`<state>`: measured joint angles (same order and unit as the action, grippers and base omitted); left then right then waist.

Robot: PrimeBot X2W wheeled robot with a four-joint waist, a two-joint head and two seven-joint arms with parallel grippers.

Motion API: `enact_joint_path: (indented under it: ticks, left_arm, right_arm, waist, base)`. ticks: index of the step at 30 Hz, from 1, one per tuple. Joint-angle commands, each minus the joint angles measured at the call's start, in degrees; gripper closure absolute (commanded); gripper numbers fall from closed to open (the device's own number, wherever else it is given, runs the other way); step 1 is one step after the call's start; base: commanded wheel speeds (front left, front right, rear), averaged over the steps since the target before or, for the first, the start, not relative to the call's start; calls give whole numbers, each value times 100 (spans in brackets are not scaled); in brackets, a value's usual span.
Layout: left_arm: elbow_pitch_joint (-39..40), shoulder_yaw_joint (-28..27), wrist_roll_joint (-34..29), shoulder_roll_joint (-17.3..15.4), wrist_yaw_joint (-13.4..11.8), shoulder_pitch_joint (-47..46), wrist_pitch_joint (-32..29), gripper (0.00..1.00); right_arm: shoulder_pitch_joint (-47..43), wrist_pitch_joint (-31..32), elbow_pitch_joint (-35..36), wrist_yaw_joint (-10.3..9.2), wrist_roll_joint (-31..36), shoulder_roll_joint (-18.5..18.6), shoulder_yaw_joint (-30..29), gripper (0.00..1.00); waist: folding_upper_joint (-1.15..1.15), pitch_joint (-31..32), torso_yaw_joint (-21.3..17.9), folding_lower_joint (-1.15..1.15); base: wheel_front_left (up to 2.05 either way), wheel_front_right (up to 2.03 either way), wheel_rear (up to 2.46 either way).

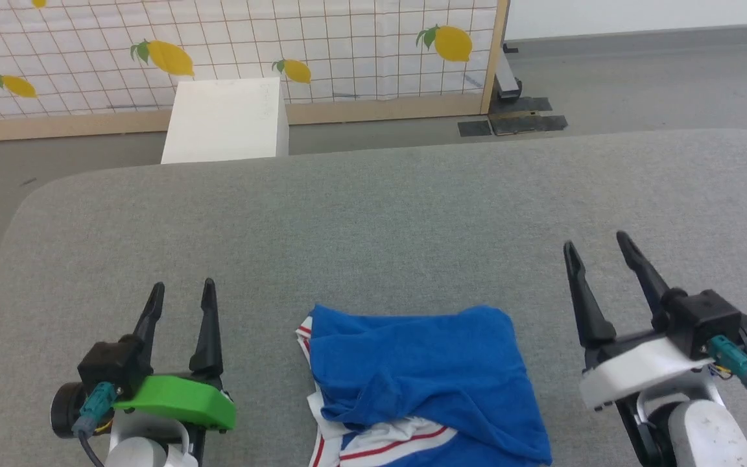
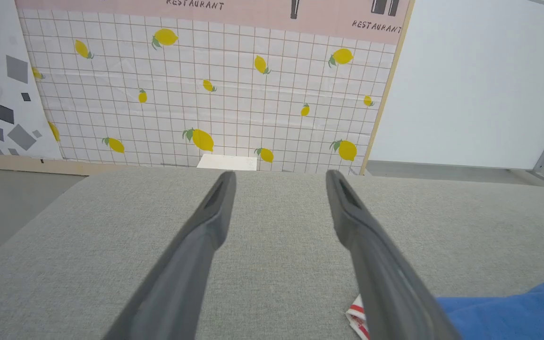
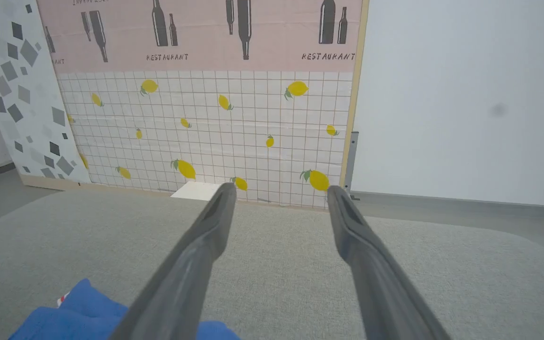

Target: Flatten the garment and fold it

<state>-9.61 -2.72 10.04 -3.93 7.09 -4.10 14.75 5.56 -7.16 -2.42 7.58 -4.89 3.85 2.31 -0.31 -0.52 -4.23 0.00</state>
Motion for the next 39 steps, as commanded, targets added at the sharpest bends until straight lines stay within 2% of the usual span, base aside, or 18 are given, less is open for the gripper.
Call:
enact_joint_path:
  ticks: [1,10,21,39]
  left_arm:
    - [-27,9,35,30,40,71,25,0]
    - [-71,26,48,47,40,152,25,0]
    - [-96,-11,54,61,40,168,25,0]
    - [-73,-32,34,76,40,146,25,0]
  right_arm:
    - [-108,-79,-57,-9,44,71,4,0]
    - [-435,-194,-258,-9,11,213,-56,0]
    - [-630,-349,-323,-9,-145,98,-295,0]
    - [-664,-268,-358,-9,-183,17,-279,0]
  waist:
    - [31,16,-4,0]
    - [31,65,1,0]
    - [31,82,0,0]
    - [31,24,38,0]
  base:
    - [0,0,0]
    - [0,0,0]
    - [0,0,0]
    - [0,0,0]
